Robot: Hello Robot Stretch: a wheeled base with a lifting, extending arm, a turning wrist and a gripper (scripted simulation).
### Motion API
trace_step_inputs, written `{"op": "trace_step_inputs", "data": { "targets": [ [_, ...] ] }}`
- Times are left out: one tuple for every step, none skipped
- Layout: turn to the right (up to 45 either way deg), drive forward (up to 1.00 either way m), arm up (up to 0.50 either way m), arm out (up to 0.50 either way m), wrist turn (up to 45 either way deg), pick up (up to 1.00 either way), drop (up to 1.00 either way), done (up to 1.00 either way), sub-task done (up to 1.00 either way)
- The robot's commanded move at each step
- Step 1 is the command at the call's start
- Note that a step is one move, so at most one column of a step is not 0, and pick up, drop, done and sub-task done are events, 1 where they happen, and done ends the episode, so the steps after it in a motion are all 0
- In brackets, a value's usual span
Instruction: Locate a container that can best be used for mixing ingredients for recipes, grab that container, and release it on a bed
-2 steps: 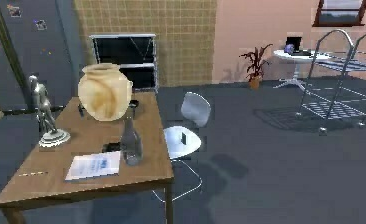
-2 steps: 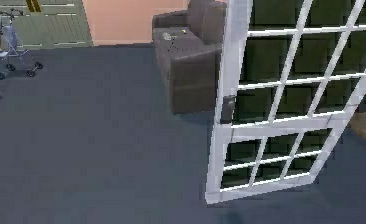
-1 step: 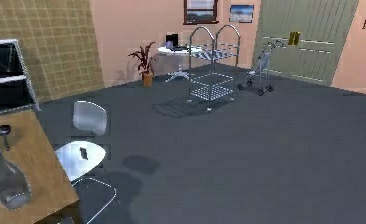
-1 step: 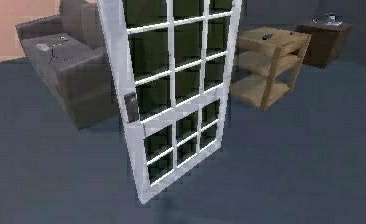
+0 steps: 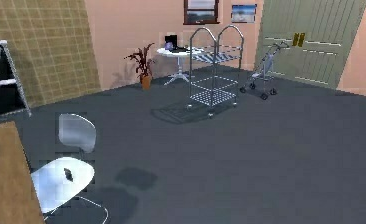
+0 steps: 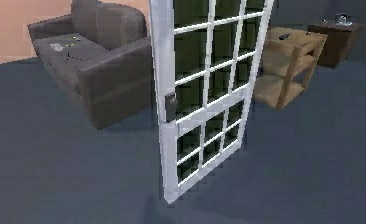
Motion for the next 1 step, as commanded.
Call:
{"op": "trace_step_inputs", "data": {
  "targets": [
    [6.0, 0.0, 0.0, 0.0, 0.0, 0.0, 0.0, 0.0, 0.0]
  ]
}}
